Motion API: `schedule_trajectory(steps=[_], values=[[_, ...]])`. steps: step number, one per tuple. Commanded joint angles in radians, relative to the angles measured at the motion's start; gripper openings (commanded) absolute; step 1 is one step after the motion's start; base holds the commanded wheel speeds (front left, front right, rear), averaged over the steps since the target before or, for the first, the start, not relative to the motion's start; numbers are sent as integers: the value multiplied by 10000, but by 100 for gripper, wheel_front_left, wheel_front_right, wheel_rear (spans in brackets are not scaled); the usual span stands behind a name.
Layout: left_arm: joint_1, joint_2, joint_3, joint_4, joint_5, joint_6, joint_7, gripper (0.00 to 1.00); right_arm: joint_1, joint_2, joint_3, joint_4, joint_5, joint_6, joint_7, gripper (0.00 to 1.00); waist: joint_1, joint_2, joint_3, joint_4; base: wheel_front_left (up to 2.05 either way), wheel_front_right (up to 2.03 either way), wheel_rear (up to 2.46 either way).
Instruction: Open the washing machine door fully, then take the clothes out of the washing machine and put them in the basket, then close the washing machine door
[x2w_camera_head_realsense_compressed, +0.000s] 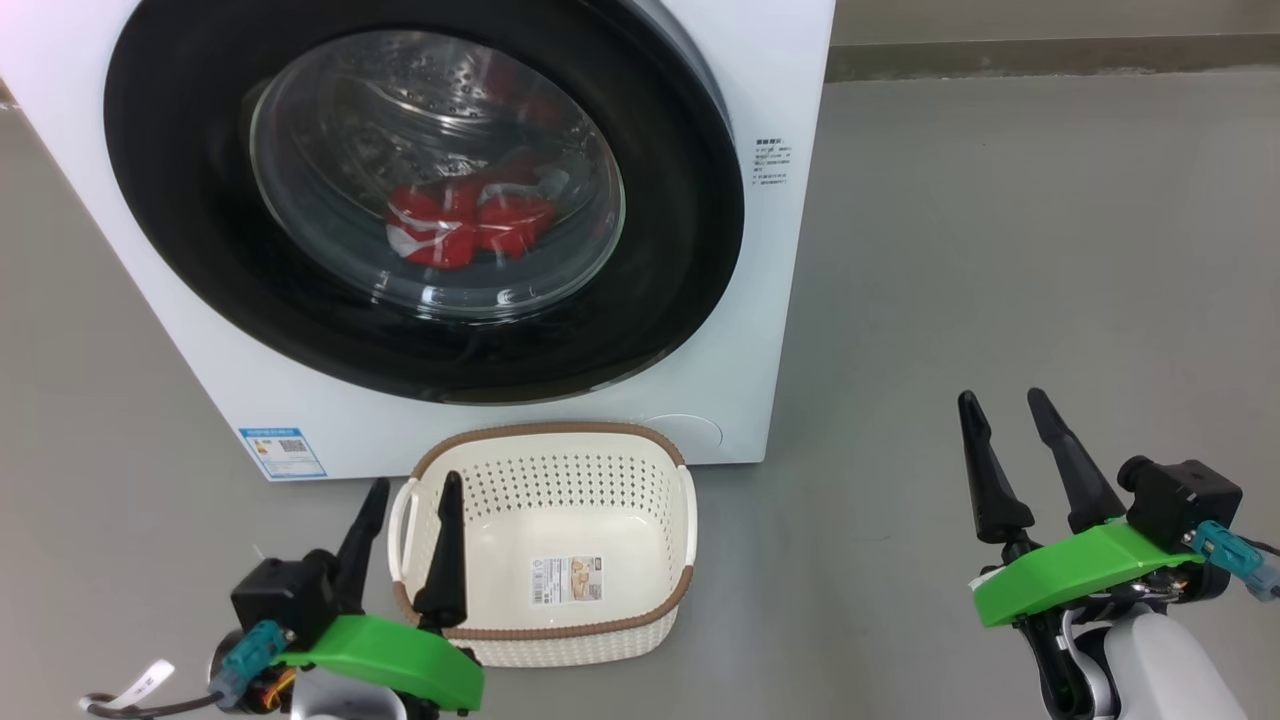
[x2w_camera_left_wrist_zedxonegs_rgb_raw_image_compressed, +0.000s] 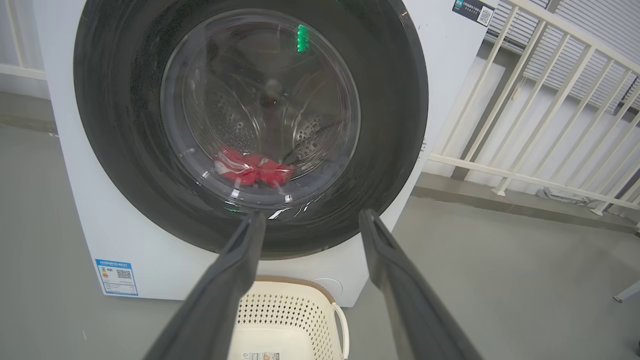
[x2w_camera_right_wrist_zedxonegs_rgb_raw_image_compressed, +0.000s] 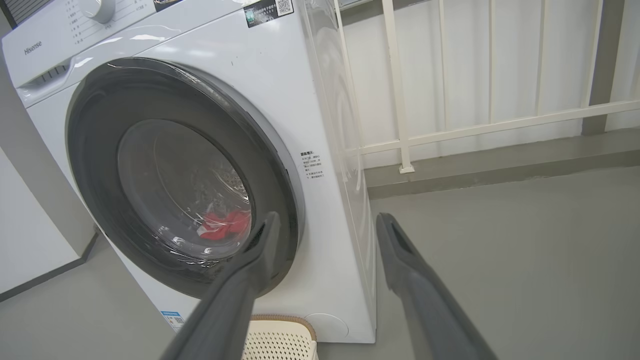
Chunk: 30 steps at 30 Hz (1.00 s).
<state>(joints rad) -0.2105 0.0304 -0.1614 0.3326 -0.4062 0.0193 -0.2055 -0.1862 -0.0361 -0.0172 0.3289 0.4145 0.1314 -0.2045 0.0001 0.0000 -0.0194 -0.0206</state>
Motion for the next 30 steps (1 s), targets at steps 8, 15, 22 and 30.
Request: schedule_trajectory(steps=[8, 15, 22, 30], values=[[-703, 188, 218, -258, 1159, 282, -370, 100, -695, -125, 55, 61, -1170, -7, -381, 100, 0, 0, -2, -28, 0, 0, 0], [-811, 198, 172, -337, 1868, 423, -563, 100, -935, -141, -6, 364, -1924, -7, -573, 100, 0, 0, 14, -52, 0, 0, 0], [-833, 198, 216, -255, 1825, 510, -563, 100, -973, -141, -42, 451, -1927, -7, -573, 100, 0, 0, 37, -44, 0, 0, 0], [-829, 198, 272, -175, 1735, 550, -563, 100, -1008, -141, -53, 557, -1819, -7, -573, 100, 0, 0, 39, -60, 0, 0, 0]])
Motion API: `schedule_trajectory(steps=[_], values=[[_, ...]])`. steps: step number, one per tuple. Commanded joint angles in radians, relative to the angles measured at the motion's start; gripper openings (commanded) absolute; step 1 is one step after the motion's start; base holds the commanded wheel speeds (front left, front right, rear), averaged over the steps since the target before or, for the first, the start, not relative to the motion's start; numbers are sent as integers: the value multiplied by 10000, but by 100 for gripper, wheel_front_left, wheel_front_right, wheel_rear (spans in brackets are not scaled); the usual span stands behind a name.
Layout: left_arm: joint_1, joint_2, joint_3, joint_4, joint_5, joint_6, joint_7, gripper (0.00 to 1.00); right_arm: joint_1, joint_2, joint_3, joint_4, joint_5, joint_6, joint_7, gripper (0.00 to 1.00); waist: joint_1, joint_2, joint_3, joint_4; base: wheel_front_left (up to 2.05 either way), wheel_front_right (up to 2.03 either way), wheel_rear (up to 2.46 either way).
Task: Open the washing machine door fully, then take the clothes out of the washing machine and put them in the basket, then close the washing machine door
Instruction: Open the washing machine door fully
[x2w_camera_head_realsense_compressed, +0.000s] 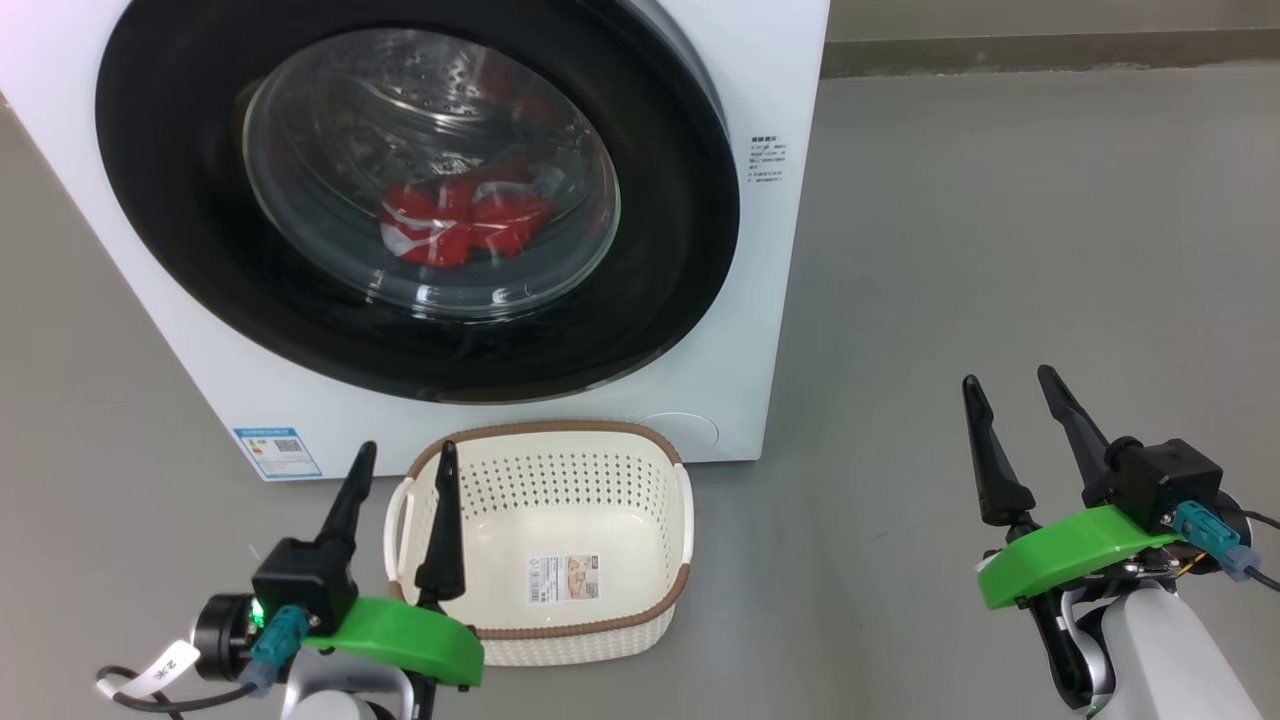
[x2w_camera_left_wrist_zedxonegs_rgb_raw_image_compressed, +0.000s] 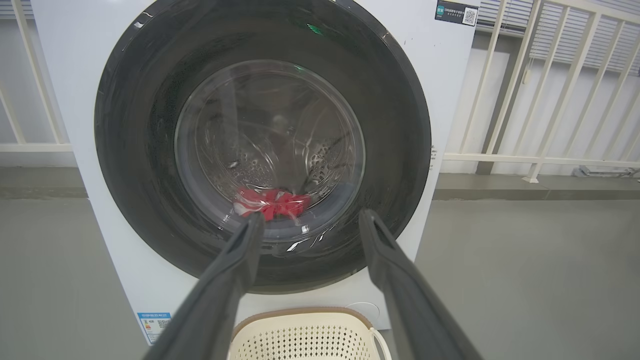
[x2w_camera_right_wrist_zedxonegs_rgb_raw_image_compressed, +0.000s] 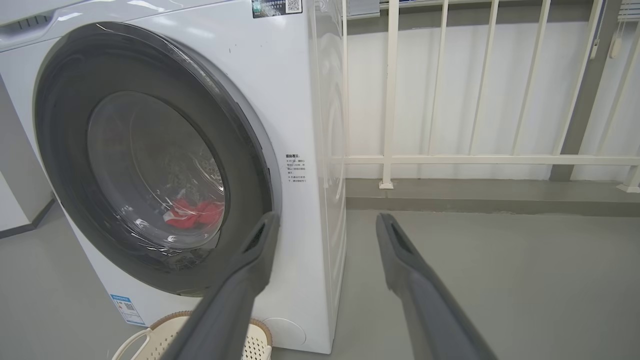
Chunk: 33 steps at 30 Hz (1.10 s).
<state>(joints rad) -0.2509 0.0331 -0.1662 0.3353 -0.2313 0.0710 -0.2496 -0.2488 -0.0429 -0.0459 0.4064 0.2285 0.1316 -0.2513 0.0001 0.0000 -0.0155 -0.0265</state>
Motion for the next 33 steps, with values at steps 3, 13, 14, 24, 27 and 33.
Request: schedule_trajectory(steps=[3, 13, 14, 24, 27, 33], values=[[-443, 172, 315, -214, -23, 41, -122, 100, -386, -74, 221, -239, 149, -9, -105, 100, 0, 0, 14, -15, 0, 0, 0], [-463, 172, 264, -319, -53, 63, -122, 100, -368, -74, 106, -358, 149, -9, -105, 100, 0, 0, 117, -13, 0, 0, 0], [-465, 172, 242, -336, -58, 72, -122, 100, -364, -74, 93, -376, 135, -9, -105, 100, 0, 0, 134, -7, 0, 0, 0], [-624, 171, 34, -603, -96, 73, -122, 100, -505, -74, -20, -584, 201, -9, -105, 100, 0, 0, 557, 166, 0, 0, 0], [-715, 171, -11, -687, -94, 77, -122, 100, -626, -74, -48, -600, 235, -9, -105, 53, 0, 0, 727, 225, 0, 0, 0], [-896, 171, -183, -951, -93, 102, -122, 100, -1043, -74, -126, -496, 599, -9, -105, 0, 0, 0, 1103, 356, 0, 0, 0]])
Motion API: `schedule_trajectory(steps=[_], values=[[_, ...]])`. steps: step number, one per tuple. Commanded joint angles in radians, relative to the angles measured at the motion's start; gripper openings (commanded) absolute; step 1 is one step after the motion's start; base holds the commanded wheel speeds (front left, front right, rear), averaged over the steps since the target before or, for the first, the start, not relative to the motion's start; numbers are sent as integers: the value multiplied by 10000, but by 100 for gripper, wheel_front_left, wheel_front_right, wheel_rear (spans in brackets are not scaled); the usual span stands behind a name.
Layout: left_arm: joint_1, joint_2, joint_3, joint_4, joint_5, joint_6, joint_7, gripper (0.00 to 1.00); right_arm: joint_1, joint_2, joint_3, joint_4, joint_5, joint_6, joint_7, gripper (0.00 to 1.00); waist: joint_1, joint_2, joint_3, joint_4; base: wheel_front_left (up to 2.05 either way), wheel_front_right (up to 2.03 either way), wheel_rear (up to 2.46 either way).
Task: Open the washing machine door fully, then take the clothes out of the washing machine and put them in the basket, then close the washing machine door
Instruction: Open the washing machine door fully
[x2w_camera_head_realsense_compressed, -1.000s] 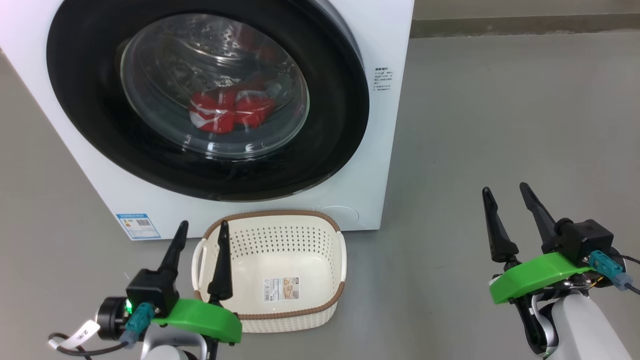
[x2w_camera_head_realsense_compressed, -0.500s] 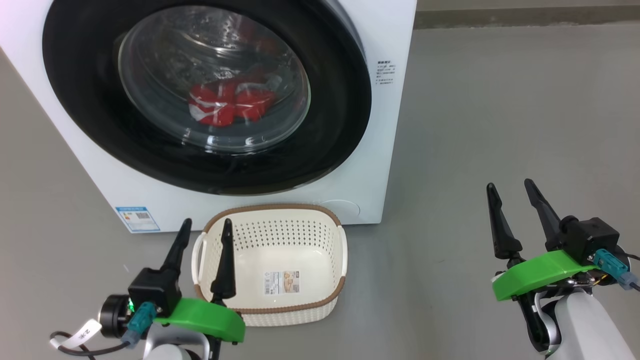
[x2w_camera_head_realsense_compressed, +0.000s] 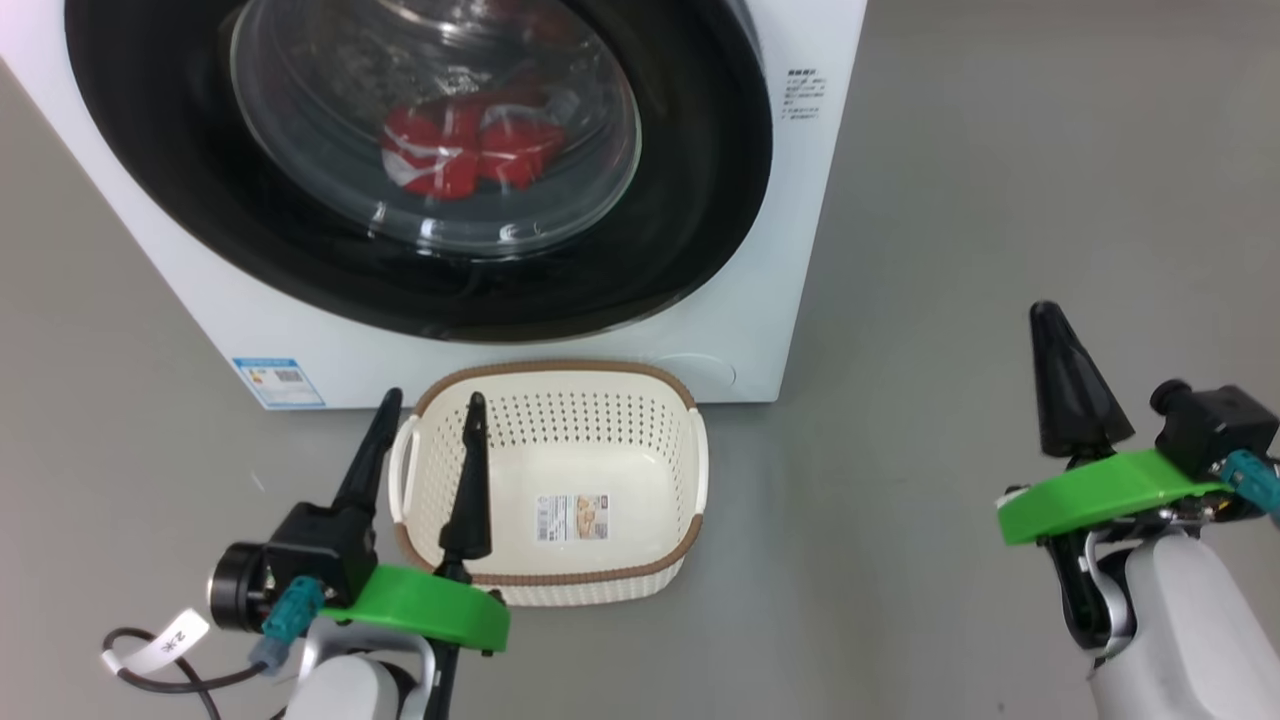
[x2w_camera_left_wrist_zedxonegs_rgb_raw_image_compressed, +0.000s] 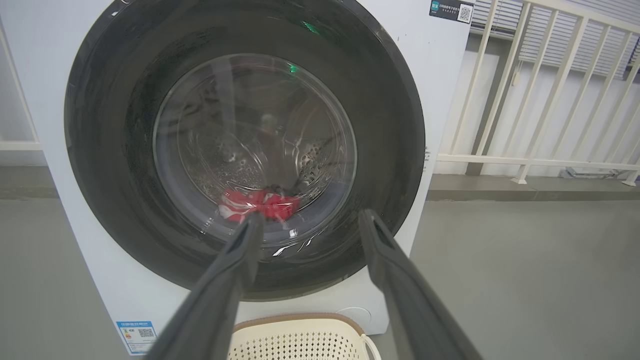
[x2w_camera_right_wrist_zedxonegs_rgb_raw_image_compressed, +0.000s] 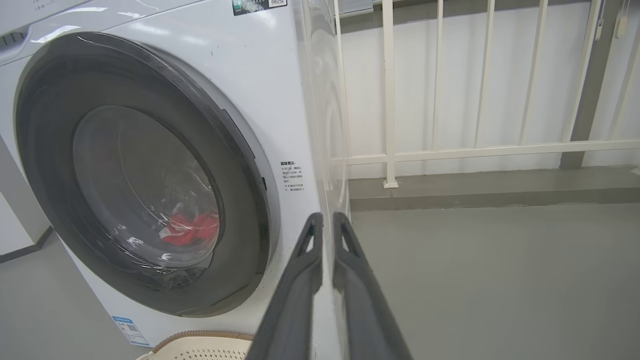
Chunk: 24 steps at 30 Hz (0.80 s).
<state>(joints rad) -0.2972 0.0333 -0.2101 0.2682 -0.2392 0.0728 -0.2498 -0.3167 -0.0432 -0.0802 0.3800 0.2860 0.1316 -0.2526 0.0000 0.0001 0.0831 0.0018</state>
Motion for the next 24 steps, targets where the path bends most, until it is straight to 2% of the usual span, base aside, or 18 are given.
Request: schedule_trajectory(steps=[1, 13, 24], values=[[-460, 170, 217, -331, -23, 99, -120, 100, -458, -70, 215, -207, 132, -9, -91, 0, 0, -1, 176, 92, 0, 0, 0], [-872, 170, -142, -986, -81, 174, -120, 100, -2106, -70, 213, 395, 1532, -9, -91, 0, 0, -1, 1035, 281, 0, 0, 0], [-1302, 170, -454, -1518, -104, 150, -120, 100, -3690, -70, 427, 1304, 3899, -9, -92, 0, 0, -1, 1939, 514, 0, 0, 0]])
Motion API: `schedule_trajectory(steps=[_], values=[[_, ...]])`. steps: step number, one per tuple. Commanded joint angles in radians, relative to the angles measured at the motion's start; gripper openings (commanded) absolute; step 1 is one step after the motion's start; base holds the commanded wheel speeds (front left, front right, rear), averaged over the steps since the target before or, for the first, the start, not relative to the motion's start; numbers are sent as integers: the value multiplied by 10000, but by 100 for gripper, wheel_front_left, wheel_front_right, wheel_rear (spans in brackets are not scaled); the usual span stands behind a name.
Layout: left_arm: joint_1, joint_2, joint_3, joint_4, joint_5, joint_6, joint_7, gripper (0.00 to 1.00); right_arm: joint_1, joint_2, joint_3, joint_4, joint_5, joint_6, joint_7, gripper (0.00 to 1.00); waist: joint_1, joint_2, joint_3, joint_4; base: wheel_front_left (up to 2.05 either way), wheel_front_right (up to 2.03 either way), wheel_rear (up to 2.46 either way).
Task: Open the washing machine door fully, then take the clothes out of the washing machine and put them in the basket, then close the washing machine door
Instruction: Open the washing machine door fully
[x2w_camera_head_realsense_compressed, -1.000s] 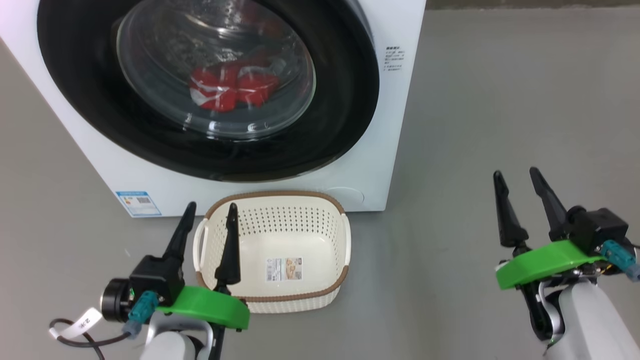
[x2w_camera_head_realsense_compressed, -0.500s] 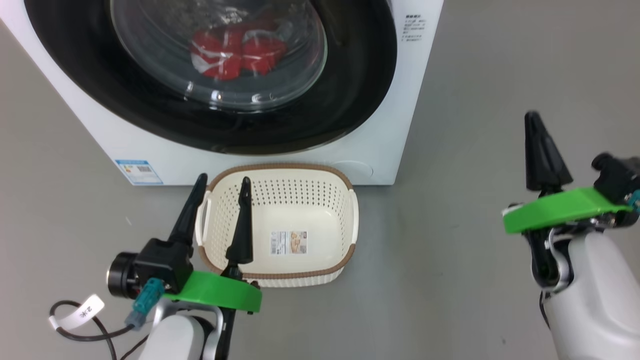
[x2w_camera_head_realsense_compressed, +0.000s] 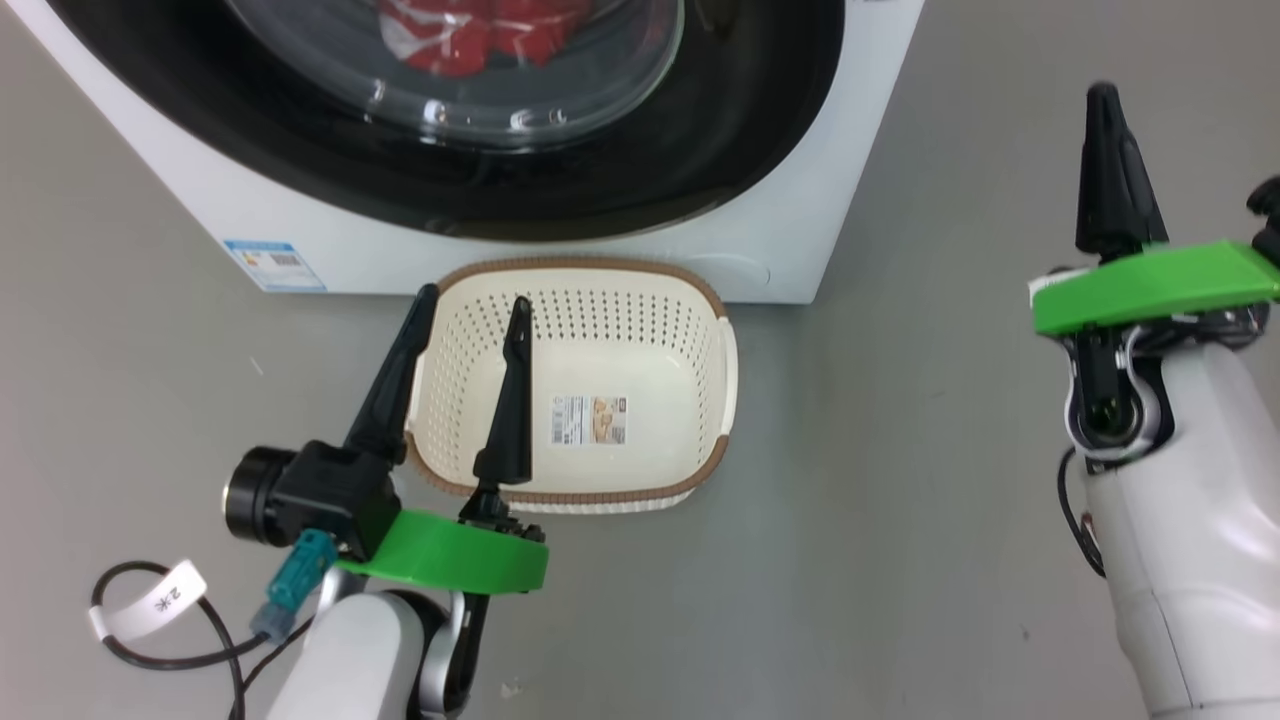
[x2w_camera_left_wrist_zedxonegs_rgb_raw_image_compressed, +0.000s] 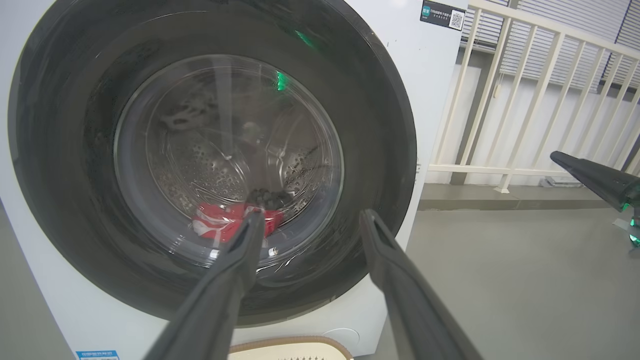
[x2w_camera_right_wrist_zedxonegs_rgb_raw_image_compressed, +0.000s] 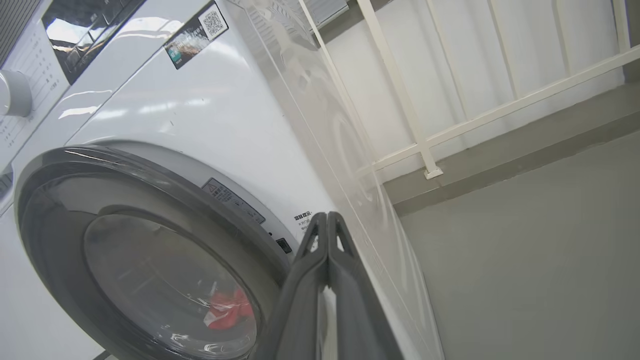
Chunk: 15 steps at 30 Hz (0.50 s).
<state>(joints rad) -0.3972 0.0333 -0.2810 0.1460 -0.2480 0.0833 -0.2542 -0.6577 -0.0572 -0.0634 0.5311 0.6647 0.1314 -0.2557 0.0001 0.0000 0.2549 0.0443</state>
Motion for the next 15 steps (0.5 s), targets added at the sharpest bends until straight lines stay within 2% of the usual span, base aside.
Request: schedule_trajectory(steps=[1, 9, 15], values=[[-329, 170, 241, -321, -11, 31, -76, 100, -415, 70, 325, -124, 279, -7, -61, 0, 0, 0, 306, 103, 0, 0, 0], [-601, 170, 162, -737, 48, -160, -76, 100, -1638, 69, 862, 456, 1511, -7, 6, 0, -1, 0, 943, 234, 0, 0, 0], [-755, 169, 143, -982, 165, -179, -76, 100, -2468, -47, 996, 568, 2896, -7, 732, 0, -1, 0, 1336, 389, 0, 0, 0]])
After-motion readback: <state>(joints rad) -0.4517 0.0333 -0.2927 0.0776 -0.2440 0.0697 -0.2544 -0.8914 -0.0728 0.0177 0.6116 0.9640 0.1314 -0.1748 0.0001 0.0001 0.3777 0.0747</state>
